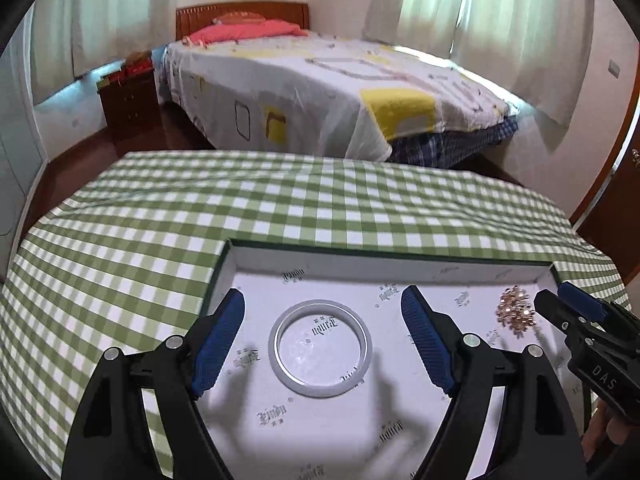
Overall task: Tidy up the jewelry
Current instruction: 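Lift both tools away from the tray back over the jewelry, then grasp the pearl strand with the left tool while the right tool grasps the red bead bracelet, then carry the pearl strand and bead bracelet into the tray and open both tools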
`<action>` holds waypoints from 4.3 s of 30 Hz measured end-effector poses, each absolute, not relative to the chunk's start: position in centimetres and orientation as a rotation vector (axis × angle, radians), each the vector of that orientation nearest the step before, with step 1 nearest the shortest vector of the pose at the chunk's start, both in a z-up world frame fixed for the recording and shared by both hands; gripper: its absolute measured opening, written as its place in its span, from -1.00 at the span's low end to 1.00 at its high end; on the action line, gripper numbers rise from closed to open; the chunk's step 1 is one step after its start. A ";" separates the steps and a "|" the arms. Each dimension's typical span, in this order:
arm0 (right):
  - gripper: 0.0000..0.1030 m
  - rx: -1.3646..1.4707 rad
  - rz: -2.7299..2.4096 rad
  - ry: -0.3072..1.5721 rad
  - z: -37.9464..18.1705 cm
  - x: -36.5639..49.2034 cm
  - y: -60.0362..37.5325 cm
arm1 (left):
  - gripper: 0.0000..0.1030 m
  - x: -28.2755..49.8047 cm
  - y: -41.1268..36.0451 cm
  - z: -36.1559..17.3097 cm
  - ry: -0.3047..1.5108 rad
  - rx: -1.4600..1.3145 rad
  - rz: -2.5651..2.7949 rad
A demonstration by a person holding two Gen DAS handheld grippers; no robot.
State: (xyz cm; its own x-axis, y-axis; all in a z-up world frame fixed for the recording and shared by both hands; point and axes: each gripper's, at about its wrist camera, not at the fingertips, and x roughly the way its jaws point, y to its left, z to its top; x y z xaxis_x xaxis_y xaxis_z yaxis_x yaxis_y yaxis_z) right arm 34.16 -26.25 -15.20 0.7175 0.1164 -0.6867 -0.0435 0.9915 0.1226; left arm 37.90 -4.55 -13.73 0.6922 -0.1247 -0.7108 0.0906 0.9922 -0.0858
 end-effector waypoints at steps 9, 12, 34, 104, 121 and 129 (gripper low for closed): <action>-0.02 0.088 0.098 0.657 -11.9 27.1 -25.5 | 0.51 30.8 -3.8 -9.9 0.648 -0.042 -0.106; -0.01 0.083 0.102 0.638 -11.3 24.4 -25.1 | 0.51 28.2 -3.4 -9.4 0.630 -0.050 -0.110; 0.14 0.044 0.139 0.632 -16.3 7.3 -22.1 | 0.51 13.3 -0.6 -12.9 0.631 -0.006 -0.009; -0.78 0.158 0.079 0.750 -20.4 4.2 -26.7 | -0.21 8.2 -5.9 -19.7 0.815 0.039 -0.220; -0.78 0.147 0.091 0.728 -19.9 4.0 -26.1 | -0.53 7.5 -5.3 -18.6 0.775 -0.004 -0.269; -0.78 0.149 0.112 0.683 -17.9 3.6 -25.7 | -0.53 7.7 -4.7 -16.8 0.733 -0.013 -0.255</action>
